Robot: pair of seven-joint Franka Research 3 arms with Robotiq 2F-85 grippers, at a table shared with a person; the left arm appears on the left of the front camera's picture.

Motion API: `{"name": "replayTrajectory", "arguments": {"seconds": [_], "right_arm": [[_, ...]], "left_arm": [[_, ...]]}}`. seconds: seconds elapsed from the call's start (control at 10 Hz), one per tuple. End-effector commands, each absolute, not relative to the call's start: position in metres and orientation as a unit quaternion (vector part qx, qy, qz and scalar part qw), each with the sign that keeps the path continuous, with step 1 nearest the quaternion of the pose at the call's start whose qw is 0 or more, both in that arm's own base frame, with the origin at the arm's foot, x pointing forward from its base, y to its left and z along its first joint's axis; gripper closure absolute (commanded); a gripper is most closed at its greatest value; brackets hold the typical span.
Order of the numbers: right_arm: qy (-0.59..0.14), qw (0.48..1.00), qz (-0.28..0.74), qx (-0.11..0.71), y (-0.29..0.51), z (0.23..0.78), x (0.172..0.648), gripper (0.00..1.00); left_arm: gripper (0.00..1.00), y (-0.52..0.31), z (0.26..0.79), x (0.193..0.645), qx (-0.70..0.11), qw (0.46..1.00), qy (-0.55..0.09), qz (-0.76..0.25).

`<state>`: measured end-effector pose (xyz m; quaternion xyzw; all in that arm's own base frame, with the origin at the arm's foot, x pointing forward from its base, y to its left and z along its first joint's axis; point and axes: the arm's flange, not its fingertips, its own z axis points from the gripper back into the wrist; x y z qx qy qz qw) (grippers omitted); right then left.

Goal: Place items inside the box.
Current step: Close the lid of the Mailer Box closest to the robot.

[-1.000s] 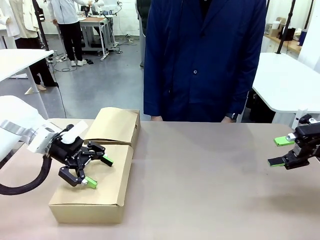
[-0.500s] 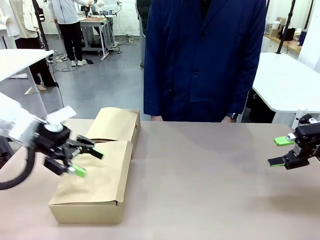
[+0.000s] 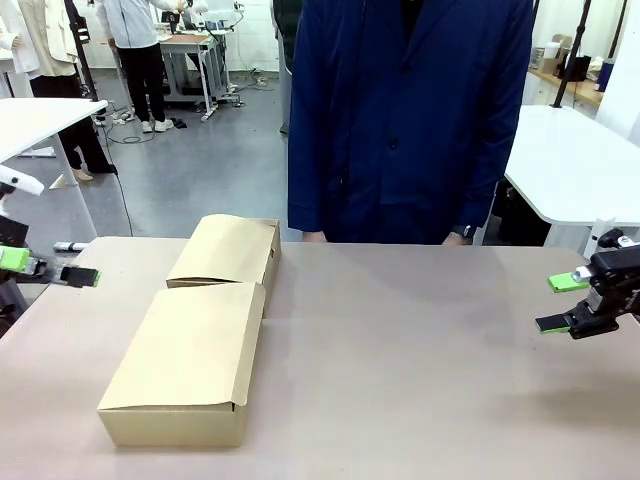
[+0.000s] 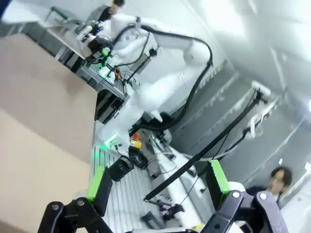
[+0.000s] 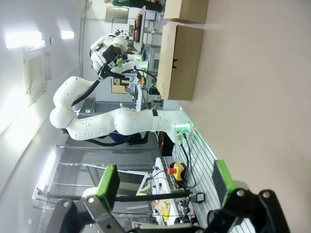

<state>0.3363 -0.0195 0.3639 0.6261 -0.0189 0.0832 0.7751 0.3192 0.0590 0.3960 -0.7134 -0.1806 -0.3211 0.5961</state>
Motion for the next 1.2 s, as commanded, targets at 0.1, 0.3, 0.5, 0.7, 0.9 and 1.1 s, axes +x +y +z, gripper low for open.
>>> {"name": "replayTrajectory", "arguments": {"seconds": [0.1,0.3,0.5,0.7,0.9,1.1], "right_arm": [[-0.018,0.773,0.081,0.629,-0.020,0.366,0.336,0.00],[-0.018,0.773,0.081,0.629,-0.020,0.366,0.336,0.00],[-0.018,0.773,0.081,0.629,-0.020,0.366,0.336,0.00],[-0.018,0.773,0.081,0.629,-0.020,0.366,0.336,0.00],[-0.018,0.773,0.081,0.629,-0.020,0.366,0.336,0.00],[-0.018,0.773,0.081,0.629,-0.020,0.366,0.336,0.00]], "left_arm": [[0.00,0.097,0.339,0.342,-0.715,0.633,-0.160,-0.249],[0.00,0.088,0.351,0.334,-0.715,0.631,-0.162,-0.254],[0.00,0.088,0.351,0.334,-0.715,0.631,-0.162,-0.254],[0.00,0.088,0.351,0.334,-0.715,0.631,-0.162,-0.254],[0.00,0.088,0.351,0.334,-0.715,0.631,-0.162,-0.254],[0.00,0.088,0.351,0.334,-0.715,0.631,-0.162,-0.254]]}}
